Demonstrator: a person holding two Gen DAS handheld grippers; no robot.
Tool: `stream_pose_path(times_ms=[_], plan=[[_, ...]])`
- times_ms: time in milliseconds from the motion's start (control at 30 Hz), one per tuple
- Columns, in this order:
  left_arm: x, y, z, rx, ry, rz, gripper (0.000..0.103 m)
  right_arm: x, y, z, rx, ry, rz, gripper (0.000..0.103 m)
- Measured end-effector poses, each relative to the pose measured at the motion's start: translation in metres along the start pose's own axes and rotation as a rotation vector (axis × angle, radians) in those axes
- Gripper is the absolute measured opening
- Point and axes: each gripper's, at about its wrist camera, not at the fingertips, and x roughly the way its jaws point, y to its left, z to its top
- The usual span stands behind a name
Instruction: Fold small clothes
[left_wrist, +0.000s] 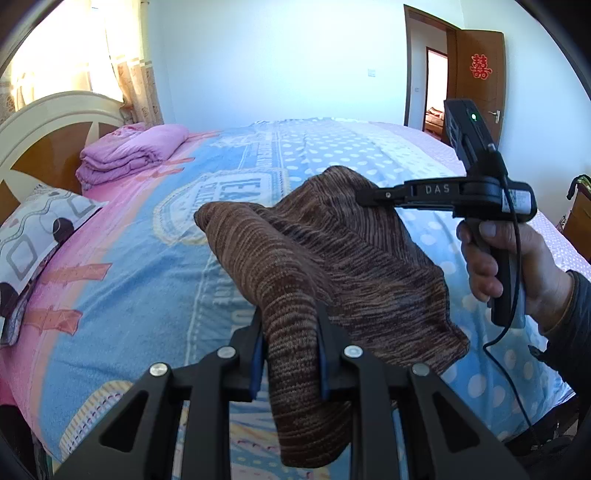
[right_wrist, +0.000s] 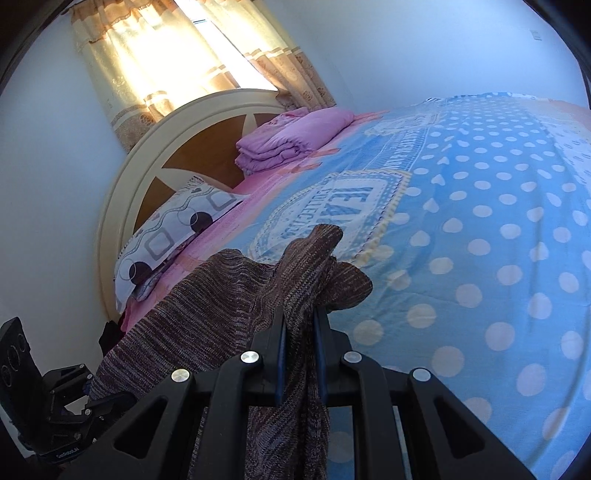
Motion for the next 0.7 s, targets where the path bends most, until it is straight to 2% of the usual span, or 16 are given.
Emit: stream_pose_path(times_ms=[167, 700], plan=[[0.012, 0.008, -0.011, -0.009, 0.029, 0.023, 0.024, 0.017, 0.006, 0.0, -0.007, 0.03, 0.002, 0.013], [0.032, 0.021, -0.044, -0.059, 0.098, 0.014, 0.024, 0.059, 0.01, -0.005, -0.022, 0.123, -0.019, 0.013]])
